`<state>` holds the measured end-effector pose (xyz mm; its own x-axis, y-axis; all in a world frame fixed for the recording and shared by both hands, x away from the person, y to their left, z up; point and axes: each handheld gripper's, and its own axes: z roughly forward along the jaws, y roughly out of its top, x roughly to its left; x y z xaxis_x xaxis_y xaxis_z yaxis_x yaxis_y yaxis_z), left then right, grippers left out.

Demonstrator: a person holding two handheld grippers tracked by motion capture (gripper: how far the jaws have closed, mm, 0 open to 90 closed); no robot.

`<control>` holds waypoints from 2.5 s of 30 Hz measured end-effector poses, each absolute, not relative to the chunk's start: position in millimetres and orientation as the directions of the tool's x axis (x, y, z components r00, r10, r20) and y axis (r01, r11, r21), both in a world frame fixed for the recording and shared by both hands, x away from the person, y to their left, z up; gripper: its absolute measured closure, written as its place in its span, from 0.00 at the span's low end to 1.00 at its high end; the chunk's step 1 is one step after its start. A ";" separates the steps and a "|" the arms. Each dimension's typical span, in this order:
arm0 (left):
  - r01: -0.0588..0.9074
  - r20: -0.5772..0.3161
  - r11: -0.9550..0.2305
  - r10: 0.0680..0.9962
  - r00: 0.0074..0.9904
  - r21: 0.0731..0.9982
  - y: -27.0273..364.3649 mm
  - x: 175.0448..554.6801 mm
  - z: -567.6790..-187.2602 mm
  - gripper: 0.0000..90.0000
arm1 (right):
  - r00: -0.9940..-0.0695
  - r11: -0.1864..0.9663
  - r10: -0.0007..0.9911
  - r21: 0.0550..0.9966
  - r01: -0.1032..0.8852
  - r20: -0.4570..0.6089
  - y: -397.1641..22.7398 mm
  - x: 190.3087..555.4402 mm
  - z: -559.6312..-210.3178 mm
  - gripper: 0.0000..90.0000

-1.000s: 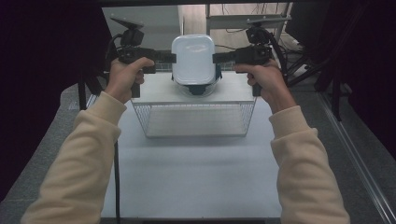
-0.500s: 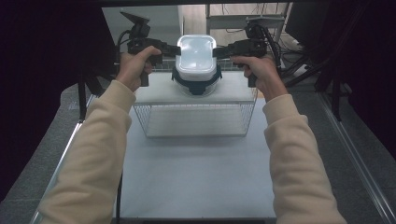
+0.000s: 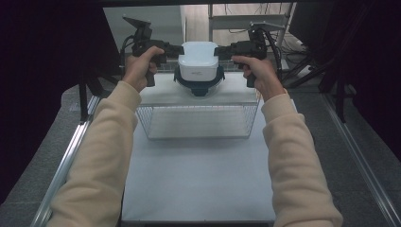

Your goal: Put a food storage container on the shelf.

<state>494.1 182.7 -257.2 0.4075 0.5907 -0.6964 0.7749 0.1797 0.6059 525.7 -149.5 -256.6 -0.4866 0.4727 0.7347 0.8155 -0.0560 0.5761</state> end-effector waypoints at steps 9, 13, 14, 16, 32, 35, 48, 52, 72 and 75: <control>0.720 -0.635 0.156 0.618 0.463 0.676 184.0 480.1 -247.9 0.44 | -0.528 -0.085 0.502 0.647 0.758 0.685 -148.8 513.6 -246.3 0.40; 0.678 -0.578 0.124 0.647 0.498 0.724 189.0 463.8 -241.9 0.36 | -0.583 -0.043 0.539 0.711 0.702 0.608 -154.8 497.4 -234.2 0.36; 0.665 -0.561 0.119 0.656 0.505 0.737 190.3 458.6 -241.2 0.34 | -0.604 -0.027 0.546 0.732 0.680 0.581 -157.0 492.5 -232.9 0.35; 0.639 -0.533 0.110 0.668 0.519 0.761 192.6 448.0 -241.8 0.32 | -0.635 -0.003 0.555 0.764 0.645 0.538 -162.9 481.1 -233.1 0.34; 0.558 -0.411 0.024 0.703 0.581 0.829 211.6 367.0 -293.3 0.30 | -0.717 0.154 0.622 0.848 0.508 0.316 -204.5 402.4 -281.5 0.30; 0.553 -0.407 0.017 0.696 0.591 0.833 212.9 354.9 -304.7 0.30 | -0.725 0.160 0.617 0.853 0.497 0.307 -211.6 392.4 -291.9 0.30; 0.563 -0.371 -0.046 0.708 0.601 0.825 211.3 316.9 -364.0 0.28 | -0.720 0.170 0.630 0.853 0.494 0.291 -236.0 356.7 -344.1 0.30; 0.580 -0.351 -0.076 0.730 0.587 0.811 212.0 307.2 -388.5 0.26 | -0.708 0.184 0.649 0.846 0.500 0.278 -240.5 346.9 -362.9 0.29; 0.680 -0.342 -0.142 0.780 0.524 0.719 219.0 292.7 -471.1 0.21 | -0.638 0.262 0.725 0.752 0.605 0.261 -255.4 329.1 -451.0 0.25; 0.681 -0.340 -0.144 0.781 0.523 0.718 217.8 292.6 -471.6 0.21 | -0.644 0.291 0.731 0.750 0.594 0.226 -252.5 328.3 -453.3 0.25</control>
